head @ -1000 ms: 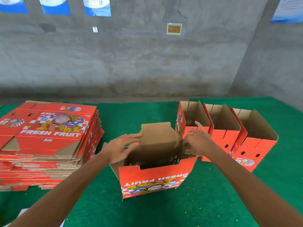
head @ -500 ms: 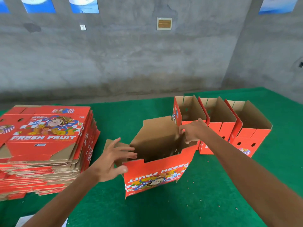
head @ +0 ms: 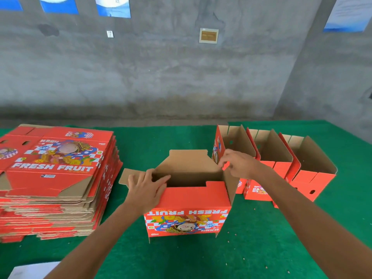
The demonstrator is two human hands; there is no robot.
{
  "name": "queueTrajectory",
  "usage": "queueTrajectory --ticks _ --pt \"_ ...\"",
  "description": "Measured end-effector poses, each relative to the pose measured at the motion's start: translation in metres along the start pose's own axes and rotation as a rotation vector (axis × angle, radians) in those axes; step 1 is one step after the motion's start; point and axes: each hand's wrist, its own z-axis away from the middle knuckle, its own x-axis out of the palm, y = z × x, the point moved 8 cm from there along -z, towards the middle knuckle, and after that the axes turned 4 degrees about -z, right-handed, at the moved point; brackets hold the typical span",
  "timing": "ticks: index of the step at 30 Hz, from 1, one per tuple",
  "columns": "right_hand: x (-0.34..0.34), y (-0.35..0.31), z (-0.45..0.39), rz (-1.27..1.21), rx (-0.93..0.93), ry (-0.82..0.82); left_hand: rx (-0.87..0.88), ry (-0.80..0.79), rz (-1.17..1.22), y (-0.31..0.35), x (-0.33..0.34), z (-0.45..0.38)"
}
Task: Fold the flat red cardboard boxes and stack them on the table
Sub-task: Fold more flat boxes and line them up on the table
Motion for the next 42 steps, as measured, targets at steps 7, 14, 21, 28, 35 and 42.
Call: queueTrajectory --ticks 7,14,21,28,35,42 --pt "-0.005 0.011 0.017 -0.36 -0.068 0.438 -0.107 -0.076 -0.221 -0.001 0.011 -0.014" --pt "0.015 0.011 0.022 -0.719 -0.107 0.679 -0.165 0.028 -0.289 0.003 -0.004 -0.011" --pt "0.069 -0.022 -0.005 -0.204 -0.057 0.505 0.152 0.451 0.225 0.031 -0.034 0.0" --pt "0.075 -0.014 -0.011 -0.445 0.008 0.53 0.324 0.181 0.484 0.037 -0.009 -0.001" --pt "0.078 0.004 0.011 -0.897 0.044 0.653 -0.143 0.197 1.111 0.005 0.011 -0.013" --pt "0.096 -0.007 -0.002 -0.449 0.105 0.3 -0.082 -0.076 0.443 0.018 0.028 -0.021"
